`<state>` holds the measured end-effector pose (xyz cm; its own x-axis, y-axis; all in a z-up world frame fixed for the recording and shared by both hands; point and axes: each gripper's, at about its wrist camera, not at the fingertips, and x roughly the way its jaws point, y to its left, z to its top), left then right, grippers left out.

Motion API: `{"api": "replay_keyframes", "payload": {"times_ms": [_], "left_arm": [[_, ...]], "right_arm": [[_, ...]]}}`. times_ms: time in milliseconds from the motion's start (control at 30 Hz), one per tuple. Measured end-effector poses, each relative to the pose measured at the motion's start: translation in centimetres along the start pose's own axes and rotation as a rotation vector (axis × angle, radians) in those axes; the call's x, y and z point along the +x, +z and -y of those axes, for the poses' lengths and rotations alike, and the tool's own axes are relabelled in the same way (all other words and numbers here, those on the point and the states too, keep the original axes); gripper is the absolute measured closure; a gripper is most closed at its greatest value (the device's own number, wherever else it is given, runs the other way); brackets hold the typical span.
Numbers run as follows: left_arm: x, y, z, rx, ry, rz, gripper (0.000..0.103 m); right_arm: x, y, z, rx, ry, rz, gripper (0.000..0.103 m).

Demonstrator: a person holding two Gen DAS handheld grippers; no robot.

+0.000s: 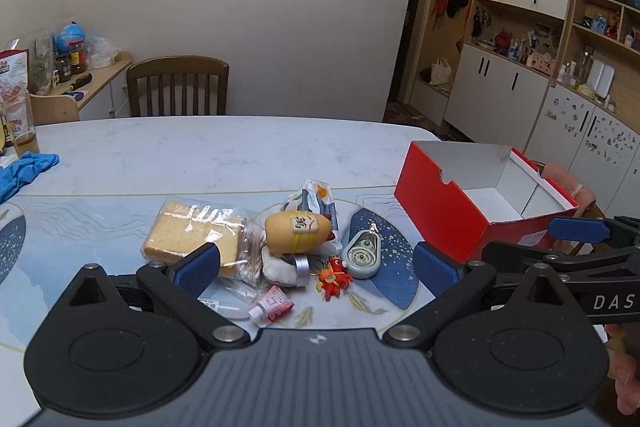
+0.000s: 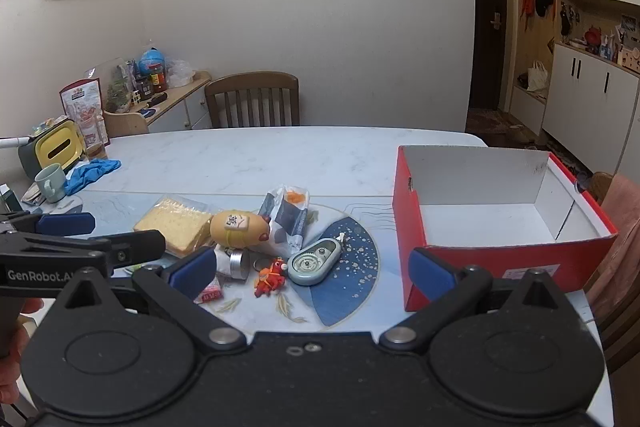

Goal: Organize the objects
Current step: 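Grasp the green glue stick with the left tool while the right tool grasps the correction tape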

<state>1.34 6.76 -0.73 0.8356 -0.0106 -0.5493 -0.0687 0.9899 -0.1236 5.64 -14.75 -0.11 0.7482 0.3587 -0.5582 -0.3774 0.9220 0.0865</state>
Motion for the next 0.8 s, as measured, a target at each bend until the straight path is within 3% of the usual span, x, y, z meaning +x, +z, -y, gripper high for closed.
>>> {"api": "replay_keyframes", "payload": {"times_ms": [467,800], "left_arm": [[2.8,0.0,-3.5,0.03,-0.006,-0.005,0.0],[7.9,-3.4,-7.8,0.257,0.008,-0.102,0.0]], "right_arm": [[4.2,0.4,-0.5,0.01,-0.021,-0.08,0.001],[10.5,-0.1,-0.3,0.012,-0.057,-0.191,0.005]]}}
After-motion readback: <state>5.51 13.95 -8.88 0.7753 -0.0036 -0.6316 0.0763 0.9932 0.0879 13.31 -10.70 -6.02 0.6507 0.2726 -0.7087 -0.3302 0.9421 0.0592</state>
